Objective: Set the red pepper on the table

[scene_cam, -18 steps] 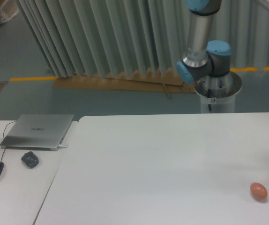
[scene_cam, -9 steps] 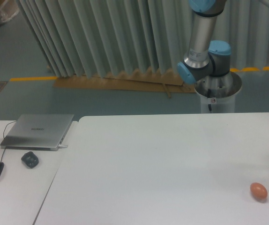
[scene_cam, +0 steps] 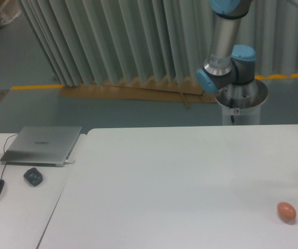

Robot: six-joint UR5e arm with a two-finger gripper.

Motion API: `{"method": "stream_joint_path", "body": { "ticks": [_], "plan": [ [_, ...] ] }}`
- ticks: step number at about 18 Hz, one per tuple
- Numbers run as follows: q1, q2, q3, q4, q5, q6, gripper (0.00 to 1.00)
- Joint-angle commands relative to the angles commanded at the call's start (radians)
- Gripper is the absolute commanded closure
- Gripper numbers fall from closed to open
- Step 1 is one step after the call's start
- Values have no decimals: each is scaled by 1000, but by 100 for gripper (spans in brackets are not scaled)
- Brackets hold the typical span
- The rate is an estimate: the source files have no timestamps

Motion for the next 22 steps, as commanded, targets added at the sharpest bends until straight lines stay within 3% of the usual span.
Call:
{"method": "stream_joint_path", "body": {
  "ticks": [18, 22],
  "plan": [
    [29, 6, -12, 9, 2, 9, 0],
    [28, -27, -3, 9, 2, 266, 0]
  ]
}}
